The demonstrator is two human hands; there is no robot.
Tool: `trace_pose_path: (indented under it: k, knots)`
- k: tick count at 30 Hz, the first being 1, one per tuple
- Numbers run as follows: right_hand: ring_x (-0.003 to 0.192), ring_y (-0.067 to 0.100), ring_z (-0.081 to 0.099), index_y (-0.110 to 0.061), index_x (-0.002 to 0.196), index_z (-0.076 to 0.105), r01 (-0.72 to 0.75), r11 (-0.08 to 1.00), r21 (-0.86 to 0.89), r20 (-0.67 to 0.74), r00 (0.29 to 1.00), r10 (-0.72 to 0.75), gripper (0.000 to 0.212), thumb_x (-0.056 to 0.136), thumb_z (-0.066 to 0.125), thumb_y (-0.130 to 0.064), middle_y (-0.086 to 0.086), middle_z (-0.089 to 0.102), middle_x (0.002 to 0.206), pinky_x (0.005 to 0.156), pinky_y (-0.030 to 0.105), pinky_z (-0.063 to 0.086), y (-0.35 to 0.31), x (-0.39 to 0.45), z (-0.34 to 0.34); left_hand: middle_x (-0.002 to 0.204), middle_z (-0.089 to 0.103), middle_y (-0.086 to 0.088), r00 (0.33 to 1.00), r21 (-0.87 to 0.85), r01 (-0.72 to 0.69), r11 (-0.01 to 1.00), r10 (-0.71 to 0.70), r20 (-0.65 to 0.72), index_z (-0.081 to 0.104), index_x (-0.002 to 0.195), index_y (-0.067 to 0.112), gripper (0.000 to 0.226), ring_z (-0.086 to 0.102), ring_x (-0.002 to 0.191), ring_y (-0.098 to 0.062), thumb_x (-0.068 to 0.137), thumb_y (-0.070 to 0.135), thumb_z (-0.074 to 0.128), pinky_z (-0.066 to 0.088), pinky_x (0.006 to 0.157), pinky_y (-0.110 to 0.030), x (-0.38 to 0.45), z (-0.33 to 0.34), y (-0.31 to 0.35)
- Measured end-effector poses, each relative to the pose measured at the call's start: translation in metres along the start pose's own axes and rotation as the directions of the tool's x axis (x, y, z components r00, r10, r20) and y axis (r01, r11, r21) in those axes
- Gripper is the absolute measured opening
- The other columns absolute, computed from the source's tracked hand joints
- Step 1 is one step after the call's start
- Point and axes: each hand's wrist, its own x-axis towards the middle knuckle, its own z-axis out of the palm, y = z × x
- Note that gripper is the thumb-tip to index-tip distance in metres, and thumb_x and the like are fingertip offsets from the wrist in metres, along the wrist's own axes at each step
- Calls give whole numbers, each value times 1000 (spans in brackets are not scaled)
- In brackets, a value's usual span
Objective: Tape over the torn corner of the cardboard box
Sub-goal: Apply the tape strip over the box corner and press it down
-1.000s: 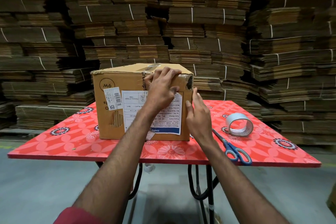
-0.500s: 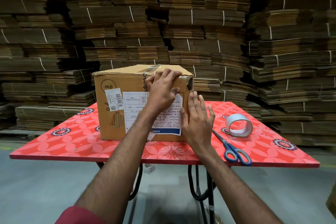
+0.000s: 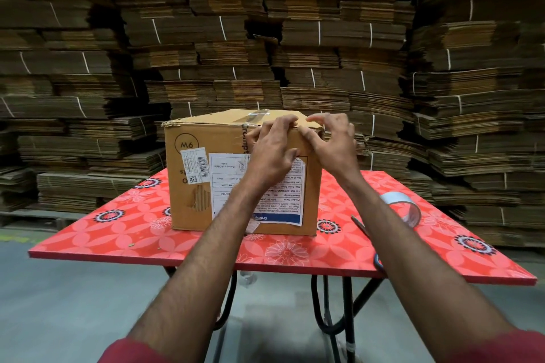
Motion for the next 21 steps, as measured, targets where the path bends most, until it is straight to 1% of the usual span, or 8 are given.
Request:
trace_pose_path:
  k: [2, 4, 6, 9, 11, 15, 19, 21]
  knots:
    - [112, 19, 51, -41, 100, 71, -52, 998, 24, 72, 996, 50, 22, 83, 69, -54, -3, 55, 110, 100, 53, 44, -3, 6, 0, 121, 48, 4, 1000, -40, 19, 999, -19, -21, 40, 135, 22, 63, 43, 123, -18, 82, 19, 73, 37, 103, -40, -1, -1, 1]
    - [107, 17, 55, -41, 91, 73, -86, 989, 119, 117, 991, 72, 12, 83, 73, -49, -6, 55, 104, 97, 50, 49, -4, 10, -5, 117, 46, 7, 1000, -41, 16, 999, -17, -22, 40, 132, 21, 60, 45, 120, -17, 81, 19, 74, 38, 101, -37, -1, -1, 1]
    - [101, 15, 57, -28, 95, 77, -118, 963, 243, 174, 982, 76, 8, 88, 76, -32, -4, 57, 103, 87, 36, 55, -4, 13, -14, 121, 49, 2, 1000, -28, 20, 999, -20, -18, 40, 129, 24, 58, 46, 118, -16, 81, 22, 74, 38, 100, -34, 0, 0, -1]
    - [97, 9, 59, -8, 106, 78, -150, 931, 332, 243, 968, 69, 20, 91, 74, -20, 6, 58, 111, 74, 16, 52, 1, 17, -24, 126, 50, -1, 1000, -17, 29, 999, -29, -4, 40, 128, 28, 57, 47, 114, -13, 82, 25, 74, 39, 96, -30, 1, 3, -5]
    - [101, 10, 59, -8, 110, 77, -164, 919, 358, 273, 960, 65, 22, 93, 72, -20, 6, 59, 112, 76, 14, 51, 4, 18, -26, 128, 49, -2, 1000, -2, 24, 1000, -24, 6, 41, 128, 29, 56, 46, 113, -12, 83, 26, 74, 41, 96, -31, 1, 3, -6]
    - [115, 16, 61, -8, 115, 76, -186, 879, 439, 262, 962, 73, 23, 96, 66, -19, 11, 66, 120, 90, 21, 47, 17, 15, -25, 129, 51, 0, 1000, 16, -3, 1000, 4, -8, 43, 130, 30, 55, 43, 122, -16, 83, 26, 73, 38, 104, -42, 0, 1, -6]
    - [108, -3, 66, -4, 126, 70, -177, 851, 495, 197, 976, 88, 31, 99, 63, -17, -1, 71, 121, 93, 17, 48, 18, 4, -20, 136, 50, 8, 999, 86, -51, 995, 51, -1, 43, 139, 33, 59, 35, 128, -14, 86, 30, 69, 33, 106, -47, 2, 2, -7]
    - [114, -8, 62, -9, 135, 64, -171, 855, 489, 185, 979, 90, 35, 102, 60, -21, -6, 67, 129, 98, 16, 48, 18, -4, -17, 136, 48, 11, 998, 138, -68, 988, 67, 11, 44, 141, 34, 59, 34, 128, -14, 87, 33, 67, 31, 105, -46, 4, 3, -9]
